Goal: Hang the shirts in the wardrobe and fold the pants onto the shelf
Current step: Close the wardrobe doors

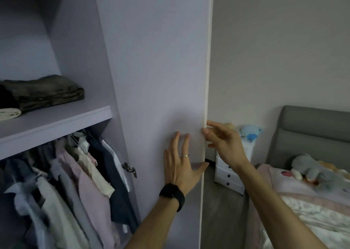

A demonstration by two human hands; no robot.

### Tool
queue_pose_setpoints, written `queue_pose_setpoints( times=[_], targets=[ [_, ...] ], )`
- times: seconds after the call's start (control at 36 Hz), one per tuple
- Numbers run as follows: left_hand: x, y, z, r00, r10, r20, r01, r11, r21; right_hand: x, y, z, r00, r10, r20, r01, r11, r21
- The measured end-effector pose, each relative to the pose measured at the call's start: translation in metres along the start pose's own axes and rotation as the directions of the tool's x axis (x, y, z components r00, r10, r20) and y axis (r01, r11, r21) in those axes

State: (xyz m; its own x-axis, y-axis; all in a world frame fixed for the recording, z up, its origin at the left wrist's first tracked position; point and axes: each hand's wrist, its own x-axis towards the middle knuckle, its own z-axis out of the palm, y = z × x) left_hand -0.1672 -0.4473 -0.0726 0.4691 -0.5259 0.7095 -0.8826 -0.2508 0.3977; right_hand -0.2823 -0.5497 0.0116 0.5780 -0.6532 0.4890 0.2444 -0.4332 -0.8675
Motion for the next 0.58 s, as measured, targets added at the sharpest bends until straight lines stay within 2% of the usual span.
queue_pose_setpoints(
  times=[0.14,0.28,0.58],
  targets=[
    [-0.023,-0.001,-0.017,1.000,-0.022,0.007,0.023,0.998,-0.065,-0.022,-0.012,0.010,1.000,0.001,0.024,-0.001,1.000,0.007],
    [-0.055,-0.015,-0.051,0.999,-0.006,0.034,0.009,0.997,-0.079,-0.047,-0.023,0.031,0.999,-0.023,0.043,0.019,0.996,0.084],
    [-0.111,-0.055,-0.134,0.993,-0.108,0.047,0.109,0.994,-0.018,-0.098,-0.044,0.107,0.955,-0.279,0.101,0.269,0.958,0.099]
  ],
)
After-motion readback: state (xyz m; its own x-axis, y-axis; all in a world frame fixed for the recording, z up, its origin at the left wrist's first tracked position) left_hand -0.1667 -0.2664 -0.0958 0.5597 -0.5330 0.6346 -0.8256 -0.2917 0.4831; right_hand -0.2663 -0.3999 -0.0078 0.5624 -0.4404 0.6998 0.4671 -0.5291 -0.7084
